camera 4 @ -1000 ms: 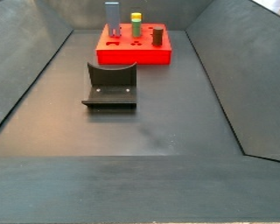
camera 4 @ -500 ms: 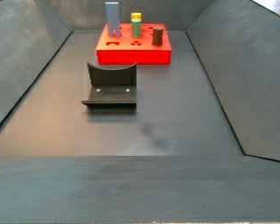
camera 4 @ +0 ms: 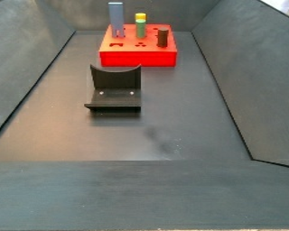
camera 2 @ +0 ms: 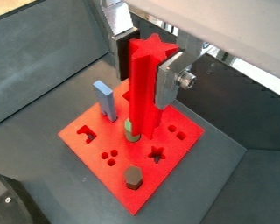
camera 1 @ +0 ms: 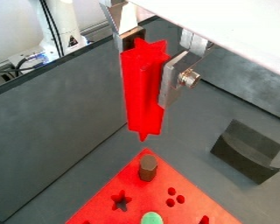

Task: Pick up the star object. Move up. Place the star object on the fixture. Regrasp the star object. Move to above the board. Insert the star object.
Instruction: Insert the star object.

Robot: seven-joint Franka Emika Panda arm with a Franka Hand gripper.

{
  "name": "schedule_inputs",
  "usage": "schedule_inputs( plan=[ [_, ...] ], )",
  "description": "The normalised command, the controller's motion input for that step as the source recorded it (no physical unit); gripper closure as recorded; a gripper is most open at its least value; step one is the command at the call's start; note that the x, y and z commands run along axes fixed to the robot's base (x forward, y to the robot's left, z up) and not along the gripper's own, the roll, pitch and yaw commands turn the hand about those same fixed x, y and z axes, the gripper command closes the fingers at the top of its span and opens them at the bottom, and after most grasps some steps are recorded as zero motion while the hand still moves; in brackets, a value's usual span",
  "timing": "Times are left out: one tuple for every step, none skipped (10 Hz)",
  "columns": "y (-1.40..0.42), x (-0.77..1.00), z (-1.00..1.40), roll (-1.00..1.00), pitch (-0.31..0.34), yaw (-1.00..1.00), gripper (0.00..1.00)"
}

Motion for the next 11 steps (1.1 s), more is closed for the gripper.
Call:
schedule_inputs(
  plan=[
    [-0.05, -0.02, -0.2, 0.0, -0.036, 0.0, 1.0],
    [-0.08, -0.09, -0.54, -0.03, -0.04, 0.0, 1.0],
    [-0.26, -0.05, -0.71, -0.08, -0.074, -0.26, 1.0],
    [-0.29, 0.0, -0.81, -0.09, -0.071, -0.34, 1.0],
    [-0.23, 0.03, -0.84, -0.11, -0.05, -0.39, 1.0],
    [-0.22, 0.04, -0.78, -0.05, -0.111, -0.64, 1.0],
    [-0.21, 0.05, -0.76, 0.0, -0.14, -0.72, 1.0],
    [-0.21, 0.06, -0.79, 0.0, -0.11, -0.73, 1.0],
    [-0.15, 0.08, -0.85, 0.0, 0.0, -0.68, 1.0],
    [-0.1, 0.0, -0.63, 0.04, 0.071, -0.31, 1.0],
    [-0.13, 0.0, -0.73, 0.04, 0.081, -0.33, 1.0]
  ],
)
